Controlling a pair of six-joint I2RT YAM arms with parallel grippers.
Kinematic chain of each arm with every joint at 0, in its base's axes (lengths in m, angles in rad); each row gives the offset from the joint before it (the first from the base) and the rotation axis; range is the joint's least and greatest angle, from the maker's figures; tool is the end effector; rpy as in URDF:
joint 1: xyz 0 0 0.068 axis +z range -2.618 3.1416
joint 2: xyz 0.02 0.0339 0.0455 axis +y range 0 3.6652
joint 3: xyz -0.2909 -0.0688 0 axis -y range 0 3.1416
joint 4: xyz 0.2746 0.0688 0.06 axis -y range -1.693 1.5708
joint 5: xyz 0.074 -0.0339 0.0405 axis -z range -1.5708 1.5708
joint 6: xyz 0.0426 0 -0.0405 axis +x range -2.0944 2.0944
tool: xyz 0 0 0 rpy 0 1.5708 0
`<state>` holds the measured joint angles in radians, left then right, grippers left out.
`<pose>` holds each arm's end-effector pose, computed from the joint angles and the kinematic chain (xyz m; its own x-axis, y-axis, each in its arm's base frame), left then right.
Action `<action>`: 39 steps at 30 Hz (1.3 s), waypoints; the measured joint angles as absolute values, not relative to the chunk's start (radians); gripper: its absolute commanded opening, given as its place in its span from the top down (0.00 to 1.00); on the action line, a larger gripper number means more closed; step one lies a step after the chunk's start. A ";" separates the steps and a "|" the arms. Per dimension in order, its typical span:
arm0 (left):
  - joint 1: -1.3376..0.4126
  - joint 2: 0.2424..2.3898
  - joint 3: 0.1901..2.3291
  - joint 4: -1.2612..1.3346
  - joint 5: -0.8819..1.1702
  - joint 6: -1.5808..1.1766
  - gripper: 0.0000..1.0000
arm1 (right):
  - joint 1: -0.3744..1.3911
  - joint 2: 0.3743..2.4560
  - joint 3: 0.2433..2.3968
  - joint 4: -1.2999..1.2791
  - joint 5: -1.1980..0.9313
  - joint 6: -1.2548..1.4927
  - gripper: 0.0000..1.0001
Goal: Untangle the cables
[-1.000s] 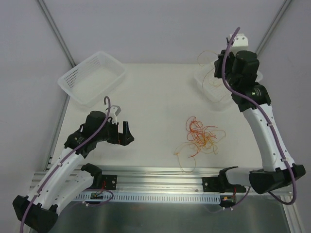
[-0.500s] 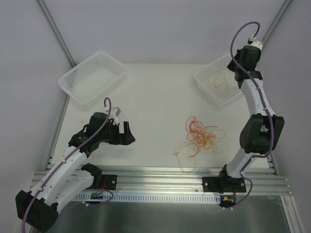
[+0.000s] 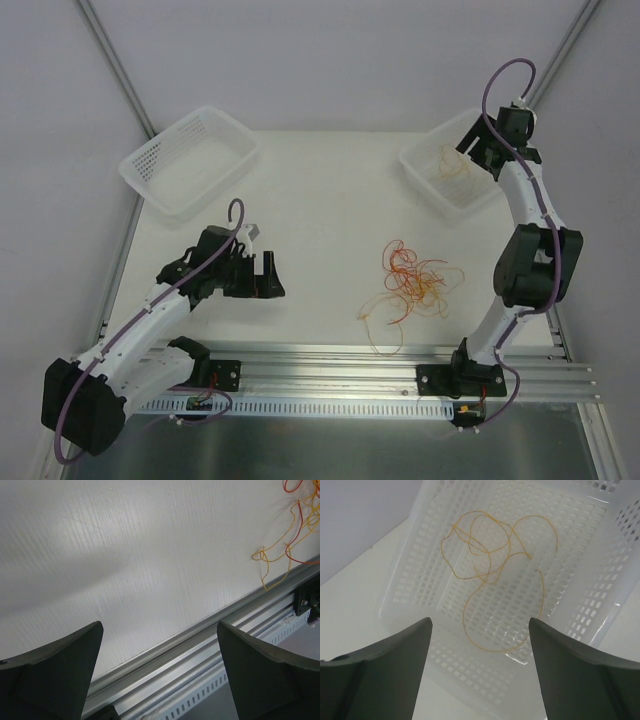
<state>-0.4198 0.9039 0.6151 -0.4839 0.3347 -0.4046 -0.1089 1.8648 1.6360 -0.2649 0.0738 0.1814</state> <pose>0.1789 -0.0952 0.2416 -0.8221 -0.0402 -0.5679 0.3004 0.8167 -0.4927 0.4847 -0.0562 0.3329 -0.4322 0.2282 -0.8724 0.2551 0.9589 0.1245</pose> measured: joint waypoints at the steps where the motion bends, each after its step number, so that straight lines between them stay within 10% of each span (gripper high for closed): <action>1: -0.420 0.914 0.617 -0.482 0.340 -0.405 0.01 | -0.104 1.841 1.631 -0.291 0.072 0.175 0.18; 26: -0.867 1.420 0.957 -0.294 0.384 -0.404 0.21 | 0.317 0.830 0.660 -0.607 0.068 0.418 0.30; 39: -1.002 1.821 1.187 -0.249 0.331 -0.412 0.82 | 0.395 0.598 0.599 -0.678 0.019 0.452 0.30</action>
